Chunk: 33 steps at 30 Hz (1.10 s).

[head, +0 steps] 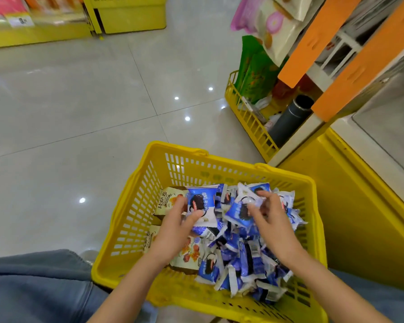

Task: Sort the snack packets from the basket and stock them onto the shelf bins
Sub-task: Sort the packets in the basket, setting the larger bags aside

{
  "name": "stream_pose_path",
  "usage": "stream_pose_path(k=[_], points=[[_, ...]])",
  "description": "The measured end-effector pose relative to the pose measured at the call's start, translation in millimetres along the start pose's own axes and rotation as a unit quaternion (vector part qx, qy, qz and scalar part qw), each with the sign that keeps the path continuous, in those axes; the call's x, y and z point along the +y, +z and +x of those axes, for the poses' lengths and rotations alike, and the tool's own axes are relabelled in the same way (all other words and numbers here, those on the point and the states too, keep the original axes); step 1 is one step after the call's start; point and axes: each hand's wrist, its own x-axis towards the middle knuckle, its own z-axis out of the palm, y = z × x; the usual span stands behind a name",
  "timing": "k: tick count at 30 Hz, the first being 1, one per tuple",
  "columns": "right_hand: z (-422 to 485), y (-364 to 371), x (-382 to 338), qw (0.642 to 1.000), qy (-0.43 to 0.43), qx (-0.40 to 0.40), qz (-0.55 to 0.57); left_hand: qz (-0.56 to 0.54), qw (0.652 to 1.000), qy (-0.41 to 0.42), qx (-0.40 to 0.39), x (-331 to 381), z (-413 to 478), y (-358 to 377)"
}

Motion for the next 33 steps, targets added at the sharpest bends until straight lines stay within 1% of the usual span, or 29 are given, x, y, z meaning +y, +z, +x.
stream_pose_path(k=[2,3,5,8,9,11,14,16,18,19,20,22,24,26,29,31,33], points=[[5.0,-30.2,6.8,0.995,-0.018,0.098,-0.021,0.014,1.0,0.012,-0.008,8.3,6.3,25.3],[9.3,-43.2,12.0,0.992,-0.012,0.12,-0.037,0.019,1.0,0.012,-0.019,13.1,10.3,41.0],[18.0,-62.0,24.4,0.992,0.023,0.115,-0.055,0.041,0.998,0.004,-0.049,21.3,18.7,73.6],[22.7,-75.2,40.1,0.992,0.078,0.095,-0.038,0.082,0.992,-0.002,-0.094,26.5,27.4,116.1],[22.8,-77.5,44.6,0.99,0.086,0.093,-0.056,0.102,0.99,0.007,-0.096,25.4,28.6,125.6],[21.0,-81.3,51.0,0.984,0.088,0.081,-0.133,0.144,0.984,0.027,-0.097,22.2,27.4,135.0],[11.9,-82.7,51.6,0.98,0.067,0.069,-0.174,0.187,0.972,0.051,-0.135,14.6,23.8,128.7],[2.7,-81.0,45.2,0.973,0.018,0.086,-0.211,0.226,0.961,0.077,-0.137,9.7,20.0,112.6],[-9.3,-75.0,33.7,0.97,-0.044,0.105,-0.213,0.259,0.954,0.095,-0.12,2.1,13.5,86.5],[-16.5,-69.6,26.8,0.972,-0.071,0.095,-0.202,0.274,0.951,0.097,-0.108,-3.4,9.5,70.1],[-24.2,-61.5,20.5,0.975,-0.092,0.066,-0.19,0.296,0.946,0.094,-0.095,-10.4,5.2,52.1],[-39.2,-38.2,11.8,0.976,-0.124,-0.027,-0.179,0.353,0.93,0.074,-0.074,-27.7,-3.6,14.7],[-46.7,-8.4,11.4,0.962,-0.156,-0.116,-0.192,0.401,0.913,0.025,-0.073,-45.7,-9.5,-14.3],[-44.3,25.6,16.3,0.947,-0.161,-0.183,-0.208,0.427,0.899,-0.029,-0.093,-60.9,-10.0,-30.0],[-31.8,61.0,24.9,0.939,-0.122,-0.209,-0.244,0.419,0.896,-0.079,-0.123,-76.2,3.9,-24.9],[-17.1,71.5,31.3,0.929,-0.096,-0.216,-0.285,0.402,0.902,-0.085,-0.13,-83.5,21.4,-15.7],[-2.8,73.2,37.2,0.911,-0.082,-0.239,-0.328,0.395,0.907,-0.077,-0.124,-89.5,39.7,-6.9]])
